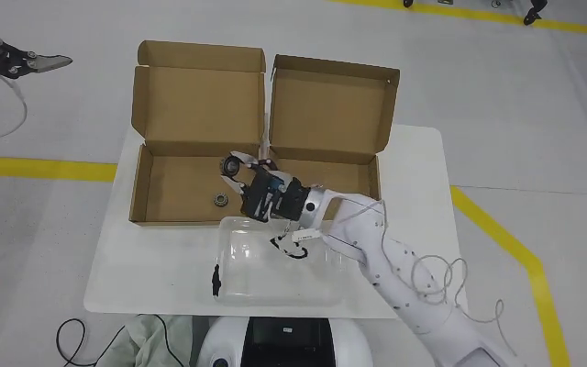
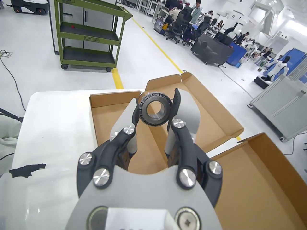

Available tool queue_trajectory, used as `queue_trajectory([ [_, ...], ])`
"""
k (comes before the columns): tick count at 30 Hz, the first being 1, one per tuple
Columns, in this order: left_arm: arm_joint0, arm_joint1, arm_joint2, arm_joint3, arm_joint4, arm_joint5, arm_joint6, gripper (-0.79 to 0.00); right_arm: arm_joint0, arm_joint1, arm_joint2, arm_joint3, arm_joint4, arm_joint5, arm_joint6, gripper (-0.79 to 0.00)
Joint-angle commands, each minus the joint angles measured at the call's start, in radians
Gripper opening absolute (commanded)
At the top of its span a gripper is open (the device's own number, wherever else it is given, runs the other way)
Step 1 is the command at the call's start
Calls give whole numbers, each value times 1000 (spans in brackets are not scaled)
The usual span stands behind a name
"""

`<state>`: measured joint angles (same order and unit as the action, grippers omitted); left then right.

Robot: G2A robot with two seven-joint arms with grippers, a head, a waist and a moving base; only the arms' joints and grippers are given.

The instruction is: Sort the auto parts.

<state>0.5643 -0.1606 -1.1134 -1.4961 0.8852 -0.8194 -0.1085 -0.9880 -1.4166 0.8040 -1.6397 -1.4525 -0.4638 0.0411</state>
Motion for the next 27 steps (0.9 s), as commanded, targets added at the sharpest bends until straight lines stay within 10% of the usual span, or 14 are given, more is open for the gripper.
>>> queue_trajectory([
  [1, 0, 0, 0, 0, 0, 0, 0, 0, 30, -9, -14, 53, 19, 9, 28, -785],
  [27, 0, 0, 0, 0, 0, 0, 0, 0, 393, -256, -294, 772, 305, 110, 202, -785],
])
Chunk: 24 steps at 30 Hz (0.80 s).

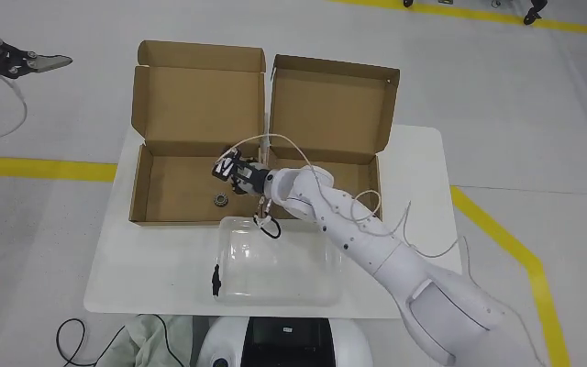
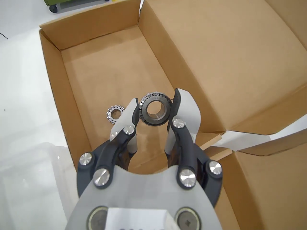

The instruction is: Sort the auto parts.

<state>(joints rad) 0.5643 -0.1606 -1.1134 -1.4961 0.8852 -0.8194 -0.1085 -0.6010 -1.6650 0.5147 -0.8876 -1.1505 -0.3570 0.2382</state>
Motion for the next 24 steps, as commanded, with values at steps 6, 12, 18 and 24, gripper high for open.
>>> queue_trajectory([
  [6, 0, 0, 0, 0, 0, 0, 0, 0, 40, -63, -35, 138, 36, 1, 14, -785],
  [12, 0, 0, 0, 0, 0, 0, 0, 0, 73, -116, -69, 228, 36, -5, 49, -757],
  [18, 0, 0, 0, 0, 0, 0, 0, 0, 101, -163, -91, 293, 24, -6, 76, -594],
  [24, 0, 0, 0, 0, 0, 0, 0, 0, 118, -197, -97, 354, 23, -17, 73, -545],
])
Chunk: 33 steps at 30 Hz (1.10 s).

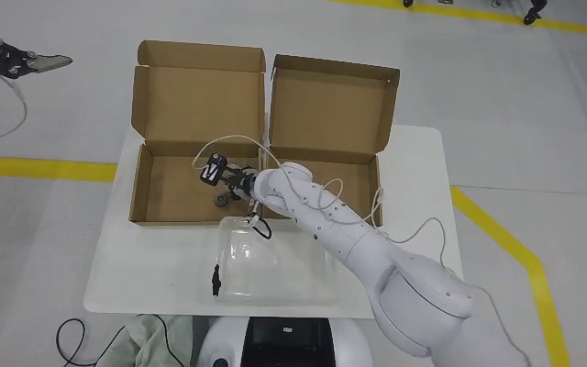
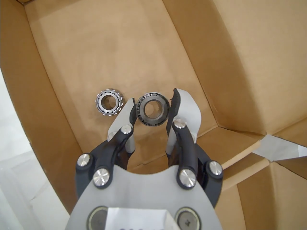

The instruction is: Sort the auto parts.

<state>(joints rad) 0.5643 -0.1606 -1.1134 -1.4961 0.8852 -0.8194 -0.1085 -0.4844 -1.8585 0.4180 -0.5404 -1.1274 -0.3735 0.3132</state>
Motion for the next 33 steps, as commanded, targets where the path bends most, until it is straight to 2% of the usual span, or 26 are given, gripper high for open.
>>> queue_trajectory([
  [1, 0, 0, 0, 0, 0, 0, 0, 0, 4, -8, 0, 16, 0, -3, -4, -539],
  [8, 0, 0, 0, 0, 0, 0, 0, 0, 29, -22, 22, 50, -2, -12, -78, -517],
  [14, 0, 0, 0, 0, 0, 0, 0, 0, 24, 12, 69, 16, -19, -41, -214, -514],
  [23, 0, 0, 0, 0, 0, 0, 0, 0, -57, 114, 166, -183, -97, -145, -348, -496],
  [28, 0, 0, 0, 0, 0, 0, 0, 0, -158, 191, 255, -378, -158, -221, -356, -493],
  [33, 0, 0, 0, 0, 0, 0, 0, 0, -307, 268, 373, -593, -218, -277, -294, -486],
])
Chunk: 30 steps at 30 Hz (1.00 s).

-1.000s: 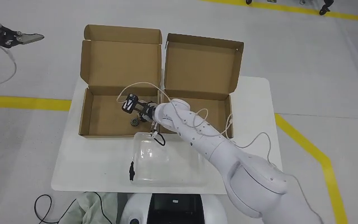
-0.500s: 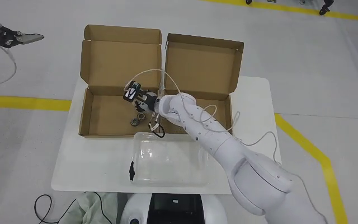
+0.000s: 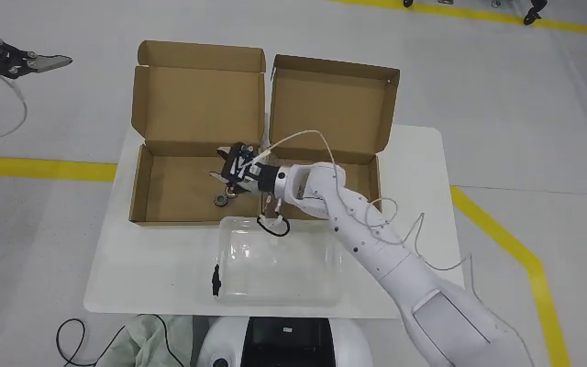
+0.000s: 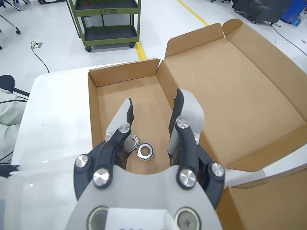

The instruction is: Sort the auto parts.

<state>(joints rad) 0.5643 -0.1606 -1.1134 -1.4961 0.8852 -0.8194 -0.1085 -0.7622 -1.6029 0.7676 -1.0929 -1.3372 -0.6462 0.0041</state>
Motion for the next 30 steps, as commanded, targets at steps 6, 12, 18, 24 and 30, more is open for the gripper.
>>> queue_trajectory([
  [6, 0, 0, 0, 0, 0, 0, 0, 0, -223, 81, 171, -257, -46, -19, 96, -471],
  [12, 0, 0, 0, 0, 0, 0, 0, 0, -386, 127, 277, -429, -91, -25, 153, -332],
  [18, 0, 0, 0, 0, 0, 0, 0, 0, -544, 163, 378, -588, -128, -14, 179, -114],
  [24, 0, 0, 0, 0, 0, 0, 0, 0, -708, 196, 506, -711, -148, 9, 112, 0],
  [30, 0, 0, 0, 0, 0, 0, 0, 0, -881, 220, 618, -831, -195, 72, 12, 0],
])
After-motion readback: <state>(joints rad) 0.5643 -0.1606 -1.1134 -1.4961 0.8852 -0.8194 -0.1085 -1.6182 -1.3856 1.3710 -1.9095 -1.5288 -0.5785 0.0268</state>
